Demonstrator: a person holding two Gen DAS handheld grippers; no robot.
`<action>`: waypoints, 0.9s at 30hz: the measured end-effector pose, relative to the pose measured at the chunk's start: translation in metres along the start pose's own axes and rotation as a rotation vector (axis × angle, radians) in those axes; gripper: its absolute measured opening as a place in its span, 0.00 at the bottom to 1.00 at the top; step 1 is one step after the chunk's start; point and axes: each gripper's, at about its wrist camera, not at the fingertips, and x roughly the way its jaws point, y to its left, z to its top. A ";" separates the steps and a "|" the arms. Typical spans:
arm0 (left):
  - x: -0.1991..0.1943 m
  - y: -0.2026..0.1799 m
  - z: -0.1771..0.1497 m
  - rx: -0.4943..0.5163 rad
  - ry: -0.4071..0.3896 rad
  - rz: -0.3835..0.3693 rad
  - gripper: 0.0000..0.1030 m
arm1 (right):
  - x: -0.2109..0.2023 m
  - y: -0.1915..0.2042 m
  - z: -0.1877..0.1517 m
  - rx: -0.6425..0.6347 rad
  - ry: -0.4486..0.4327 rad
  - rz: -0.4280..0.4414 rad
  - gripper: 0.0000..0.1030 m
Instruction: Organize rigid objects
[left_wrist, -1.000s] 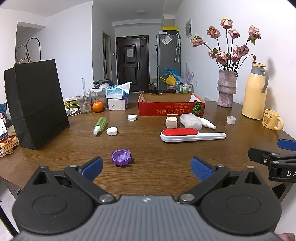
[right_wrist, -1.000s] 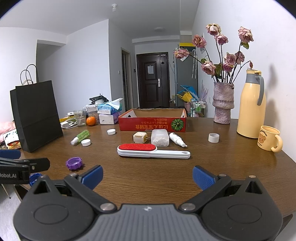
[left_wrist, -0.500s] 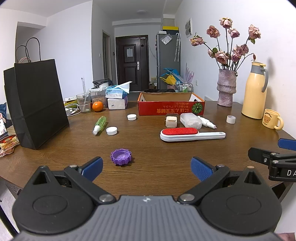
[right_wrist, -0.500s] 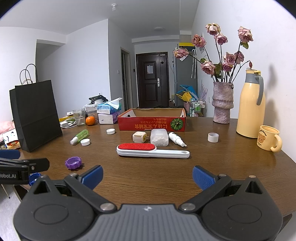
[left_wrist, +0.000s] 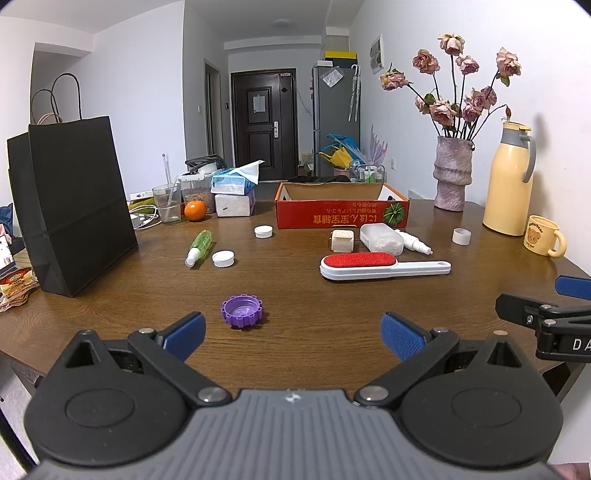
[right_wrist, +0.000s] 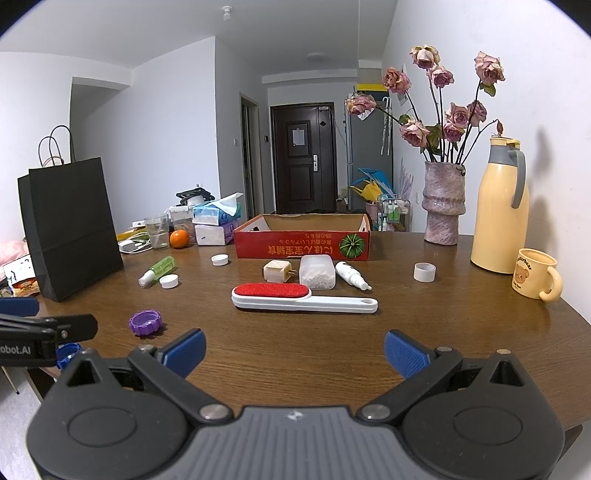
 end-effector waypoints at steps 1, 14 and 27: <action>0.000 0.000 0.000 0.000 0.000 0.000 1.00 | 0.000 0.000 0.000 0.000 0.001 0.000 1.00; 0.000 0.000 0.000 0.000 0.001 0.000 1.00 | 0.002 -0.006 -0.008 -0.001 0.008 -0.004 1.00; 0.000 0.002 -0.002 -0.001 0.002 0.000 1.00 | 0.002 -0.006 -0.009 -0.003 0.011 -0.005 1.00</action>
